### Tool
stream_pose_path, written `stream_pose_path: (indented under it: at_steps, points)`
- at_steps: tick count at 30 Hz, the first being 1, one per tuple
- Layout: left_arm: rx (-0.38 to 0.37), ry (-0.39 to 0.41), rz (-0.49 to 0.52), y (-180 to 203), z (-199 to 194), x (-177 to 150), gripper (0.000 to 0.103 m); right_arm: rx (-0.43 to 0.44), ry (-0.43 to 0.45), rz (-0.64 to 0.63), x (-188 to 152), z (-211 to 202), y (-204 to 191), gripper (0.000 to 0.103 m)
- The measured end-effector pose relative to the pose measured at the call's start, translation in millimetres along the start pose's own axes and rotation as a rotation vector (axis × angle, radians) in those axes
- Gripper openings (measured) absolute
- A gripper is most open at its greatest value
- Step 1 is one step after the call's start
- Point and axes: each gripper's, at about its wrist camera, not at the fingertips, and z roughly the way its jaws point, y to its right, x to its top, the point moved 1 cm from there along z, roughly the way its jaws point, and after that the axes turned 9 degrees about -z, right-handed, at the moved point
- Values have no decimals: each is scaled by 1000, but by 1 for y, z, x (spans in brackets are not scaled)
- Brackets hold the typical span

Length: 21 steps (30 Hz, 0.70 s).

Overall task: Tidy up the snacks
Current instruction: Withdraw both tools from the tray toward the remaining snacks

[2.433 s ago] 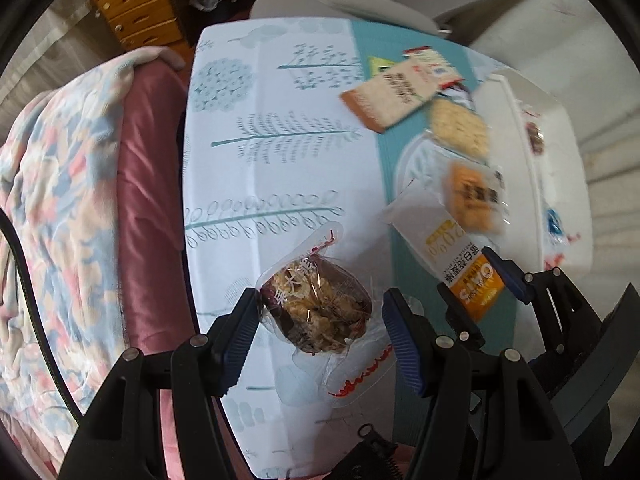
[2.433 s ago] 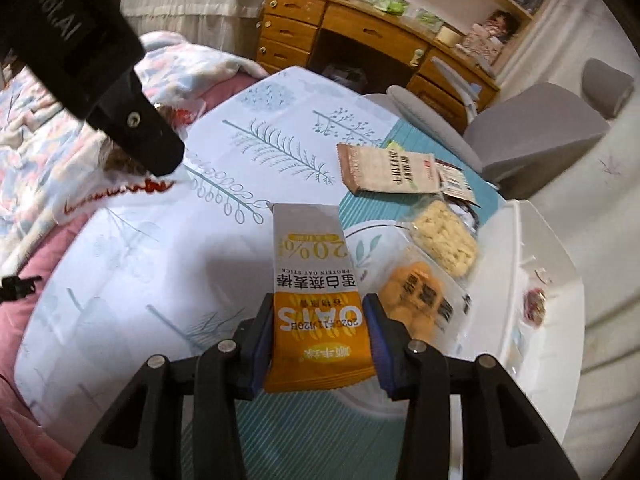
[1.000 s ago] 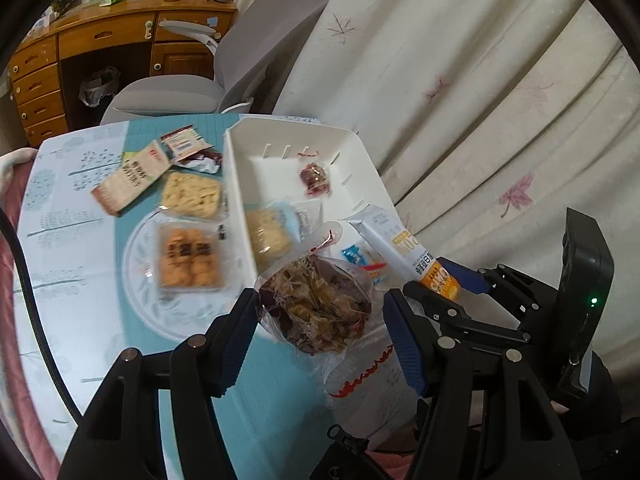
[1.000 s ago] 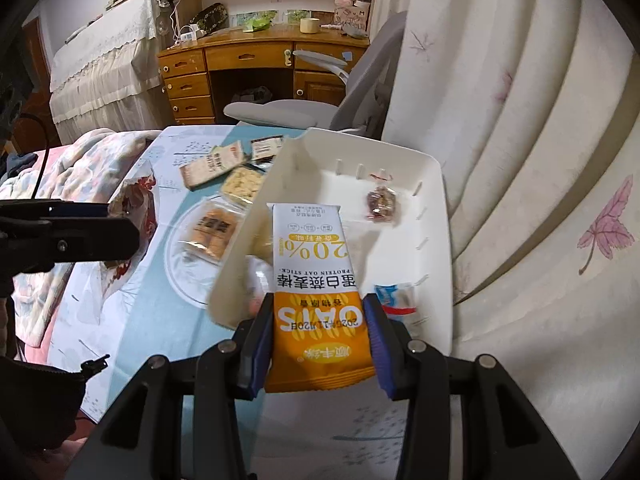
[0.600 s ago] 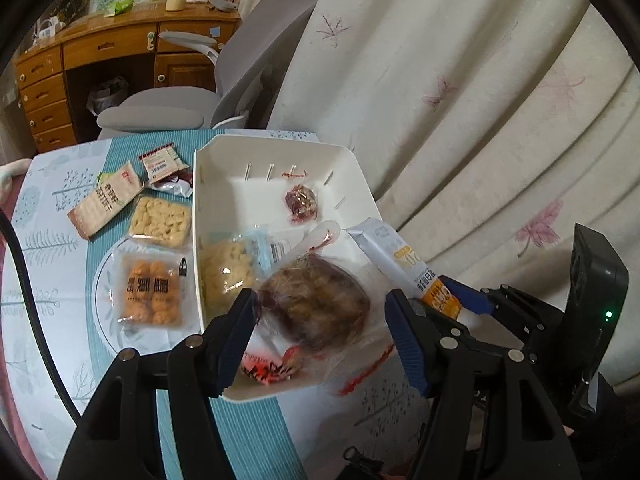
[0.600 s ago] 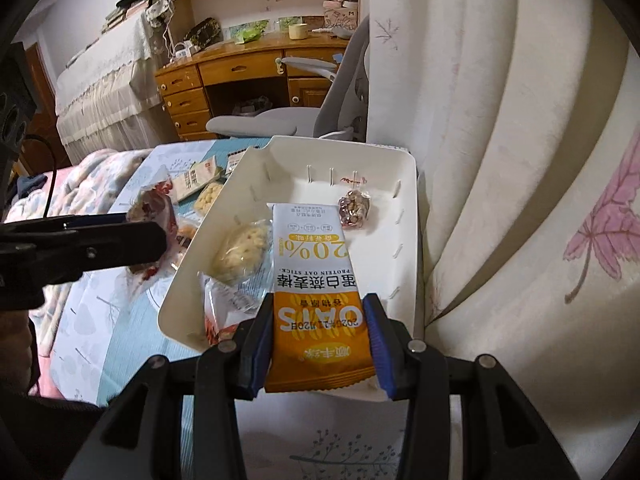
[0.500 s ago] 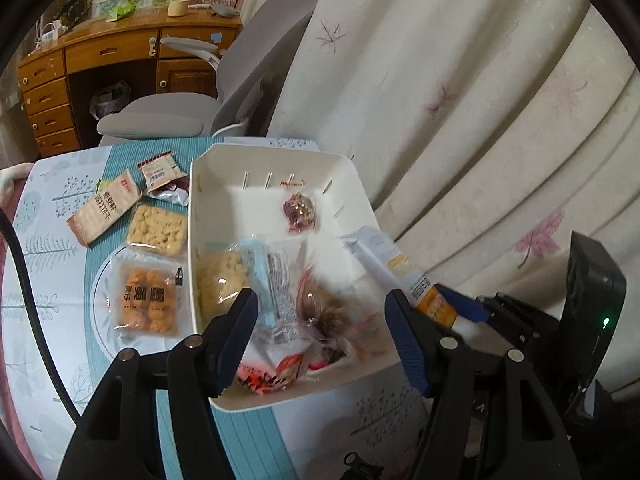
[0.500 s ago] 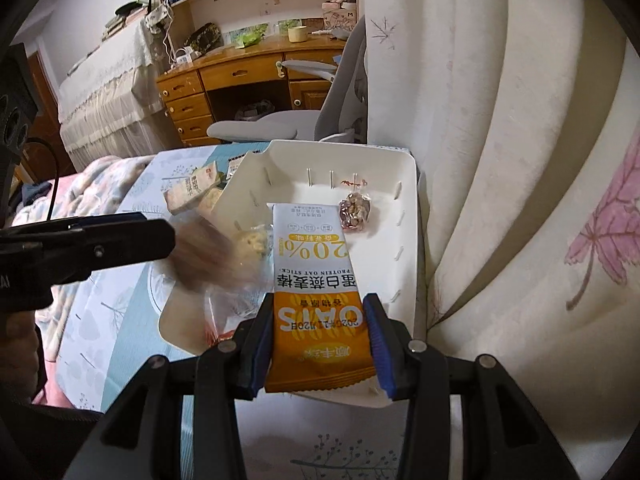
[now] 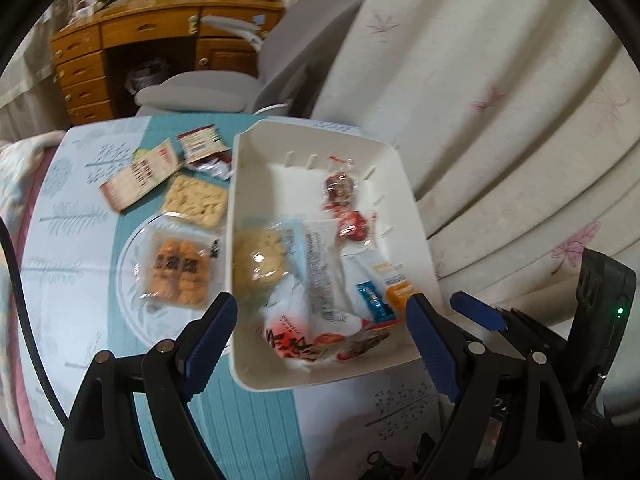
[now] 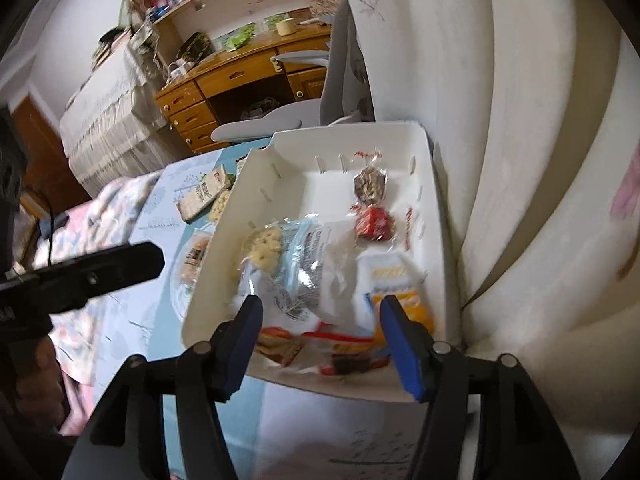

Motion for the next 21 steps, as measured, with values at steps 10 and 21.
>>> stream_pose_path:
  at_steps: [10, 21]
  points:
    - [60, -39, -25, -48, -19, -19, 85, 57, -51, 162, -14, 10, -23, 66]
    - [70, -88, 21, -119, -56, -26, 85, 33, -95, 360, -38, 21, -76, 70]
